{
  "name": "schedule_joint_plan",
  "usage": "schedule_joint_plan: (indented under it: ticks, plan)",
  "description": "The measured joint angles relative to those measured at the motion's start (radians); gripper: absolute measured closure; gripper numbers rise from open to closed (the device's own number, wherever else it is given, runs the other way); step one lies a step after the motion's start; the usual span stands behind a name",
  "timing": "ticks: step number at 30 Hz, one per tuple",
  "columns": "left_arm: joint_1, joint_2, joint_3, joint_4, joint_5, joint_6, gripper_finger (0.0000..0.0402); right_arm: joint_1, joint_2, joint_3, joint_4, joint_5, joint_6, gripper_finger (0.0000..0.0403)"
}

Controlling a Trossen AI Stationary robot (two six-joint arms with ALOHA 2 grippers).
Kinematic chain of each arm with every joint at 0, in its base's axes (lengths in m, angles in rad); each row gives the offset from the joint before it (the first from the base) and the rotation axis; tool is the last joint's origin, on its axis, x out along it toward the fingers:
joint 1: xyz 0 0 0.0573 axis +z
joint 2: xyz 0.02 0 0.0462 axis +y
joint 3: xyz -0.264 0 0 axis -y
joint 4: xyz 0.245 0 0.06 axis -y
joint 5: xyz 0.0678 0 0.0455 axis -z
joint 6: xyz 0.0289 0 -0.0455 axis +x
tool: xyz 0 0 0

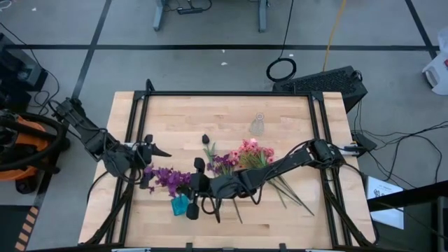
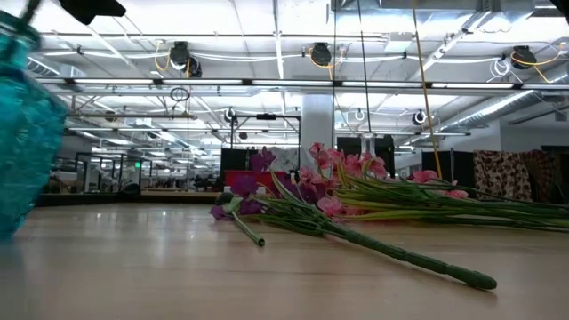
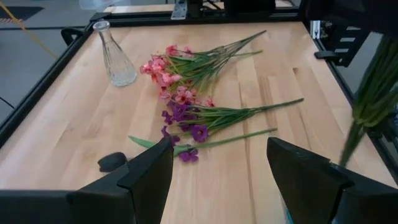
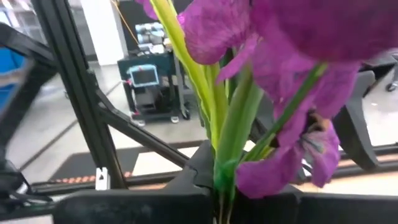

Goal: Sort flowers into vase by color
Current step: Put the top violet flower into the blue vase

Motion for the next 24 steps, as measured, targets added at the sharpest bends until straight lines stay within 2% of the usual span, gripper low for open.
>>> schedule_joint_plan:
  ticks: [24]
  plan:
    - [-0.116,0.064,0.0,0.002,-0.005,-0.071,0.0137,0.0,-0.001,-0.001,-0.037,-0.001,-0.042,0.0397]
